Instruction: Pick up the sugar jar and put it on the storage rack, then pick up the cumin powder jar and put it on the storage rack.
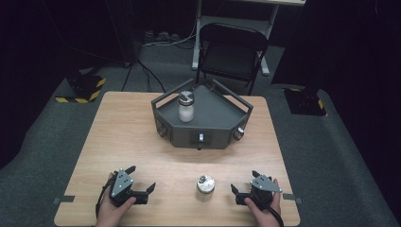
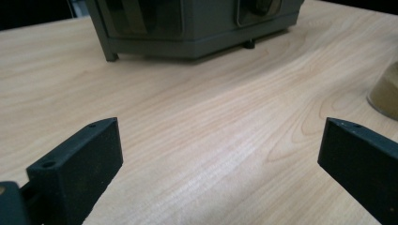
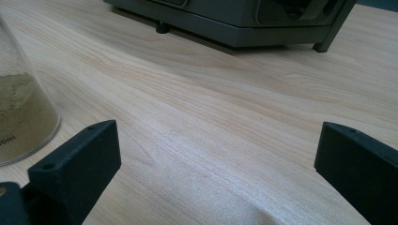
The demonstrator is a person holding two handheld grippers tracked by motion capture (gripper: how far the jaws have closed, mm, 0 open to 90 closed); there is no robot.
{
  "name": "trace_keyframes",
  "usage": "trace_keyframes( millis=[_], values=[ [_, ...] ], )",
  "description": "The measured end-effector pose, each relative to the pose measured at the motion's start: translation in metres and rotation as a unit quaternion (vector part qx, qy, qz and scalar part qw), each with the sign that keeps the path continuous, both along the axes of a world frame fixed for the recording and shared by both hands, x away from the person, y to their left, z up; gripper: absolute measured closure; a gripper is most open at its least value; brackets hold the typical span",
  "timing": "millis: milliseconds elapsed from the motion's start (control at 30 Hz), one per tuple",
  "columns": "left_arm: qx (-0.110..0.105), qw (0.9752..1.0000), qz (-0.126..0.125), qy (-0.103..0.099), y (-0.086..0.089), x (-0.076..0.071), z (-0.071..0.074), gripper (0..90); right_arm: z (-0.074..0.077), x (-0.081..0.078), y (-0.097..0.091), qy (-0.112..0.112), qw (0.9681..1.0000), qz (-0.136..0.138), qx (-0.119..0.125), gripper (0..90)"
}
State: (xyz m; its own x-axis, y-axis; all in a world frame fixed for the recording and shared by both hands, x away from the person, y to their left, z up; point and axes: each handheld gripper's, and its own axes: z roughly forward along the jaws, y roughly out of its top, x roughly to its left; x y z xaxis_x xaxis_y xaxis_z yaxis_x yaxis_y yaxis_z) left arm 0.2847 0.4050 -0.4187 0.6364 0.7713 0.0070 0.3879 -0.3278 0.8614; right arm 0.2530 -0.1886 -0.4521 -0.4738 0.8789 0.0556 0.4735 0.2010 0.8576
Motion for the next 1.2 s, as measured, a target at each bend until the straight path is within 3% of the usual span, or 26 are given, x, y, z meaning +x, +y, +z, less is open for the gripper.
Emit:
trace_keyframes(
  millis=[33, 267, 600, 700, 933, 1100, 1200],
  values=[
    [0.004, 1.0, 0.0, 0.008, -0.002, 0.001, 0.0, 0.6, 0.0, 0.0, 0.001, 0.0, 1.0, -0.001, -0.001, 0.7],
    [0.022, 0.9996, -0.014, -0.009, -0.005, -0.004, 0.0, 0.7, 0.001, 0.002, 0.001, 0.003, 0.9999, 0.007, -0.007, 0.8],
    [0.004, 0.9999, -0.009, -0.008, 0.001, -0.008, -0.002, 0.7, 0.002, -0.002, 0.005, 0.001, 0.9999, -0.003, -0.01, 0.8],
    [-0.013, 0.9999, -0.007, -0.003, 0.003, -0.009, -0.004, 0.7, 0.002, -0.002, 0.006, 0.002, 0.9999, -0.004, -0.011, 0.8],
    [-0.009, 0.9998, -0.009, -0.013, 0.002, -0.013, -0.004, 0.7, 0.001, -0.004, 0.007, -0.002, 0.9999, -0.006, -0.012, 0.8],
    [-0.02, 0.9998, -0.009, -0.003, 0.007, -0.01, -0.004, 0.6, 0.002, -0.004, 0.009, -0.002, 0.9998, -0.009, -0.016, 0.8],
    [-0.015, 0.9998, -0.009, -0.005, 0.008, -0.011, -0.004, 0.6, 0.001, -0.006, 0.006, -0.004, 0.9999, -0.011, -0.009, 0.8]
  ],
)
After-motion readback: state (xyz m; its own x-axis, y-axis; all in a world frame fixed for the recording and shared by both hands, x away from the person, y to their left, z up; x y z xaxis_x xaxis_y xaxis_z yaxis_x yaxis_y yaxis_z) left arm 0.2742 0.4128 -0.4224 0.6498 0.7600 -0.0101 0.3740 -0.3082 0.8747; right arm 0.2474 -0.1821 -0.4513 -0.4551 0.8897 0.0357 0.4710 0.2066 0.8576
